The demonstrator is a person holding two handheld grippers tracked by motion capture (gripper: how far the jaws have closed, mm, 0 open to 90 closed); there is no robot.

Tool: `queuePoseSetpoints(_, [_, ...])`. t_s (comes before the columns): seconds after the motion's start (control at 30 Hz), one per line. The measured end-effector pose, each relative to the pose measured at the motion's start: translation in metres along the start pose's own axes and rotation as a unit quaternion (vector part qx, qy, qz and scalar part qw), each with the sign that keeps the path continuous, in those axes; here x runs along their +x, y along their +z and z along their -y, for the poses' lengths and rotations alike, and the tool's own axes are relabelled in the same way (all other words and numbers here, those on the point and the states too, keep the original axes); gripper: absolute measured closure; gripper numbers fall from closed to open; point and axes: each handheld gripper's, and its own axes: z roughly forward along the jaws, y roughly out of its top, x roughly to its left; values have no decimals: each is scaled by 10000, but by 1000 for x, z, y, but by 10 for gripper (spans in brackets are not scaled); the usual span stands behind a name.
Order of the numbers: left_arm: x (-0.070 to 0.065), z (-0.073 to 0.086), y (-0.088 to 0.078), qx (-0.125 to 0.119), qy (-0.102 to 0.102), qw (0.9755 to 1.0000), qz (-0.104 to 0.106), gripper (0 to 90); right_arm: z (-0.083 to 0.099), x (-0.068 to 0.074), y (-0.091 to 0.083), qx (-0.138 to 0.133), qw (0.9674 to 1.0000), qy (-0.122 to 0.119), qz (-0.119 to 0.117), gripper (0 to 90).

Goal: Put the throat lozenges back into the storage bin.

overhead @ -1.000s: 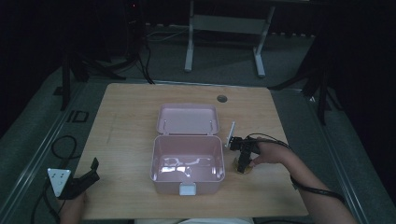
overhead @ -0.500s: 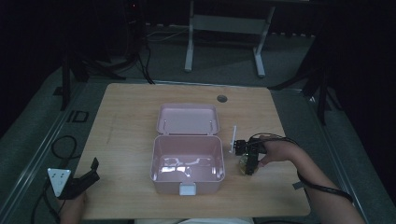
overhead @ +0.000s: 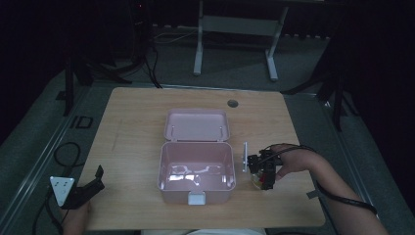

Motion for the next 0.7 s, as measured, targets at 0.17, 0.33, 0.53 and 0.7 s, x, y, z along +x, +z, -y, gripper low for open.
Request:
queuePoseSetpoints(0.17, [0,0,0,-1,0,10000,0,30,2,0,-5,7,9999,159,-53,204])
queuePoseSetpoints(0.33, [0,0,0,-5,-6,10000,6,30,3,2,-15,6,9997,237,-81,204])
queuePoseSetpoints(0.53, [0,0,0,0,-2,10000,0,30,5,7,-40,-73,9996,251,-79,204])
queuePoseSetpoints(0.7, [0,0,0,1,-4,10000,0,30,9,7,-69,-114,9992,392,46,205])
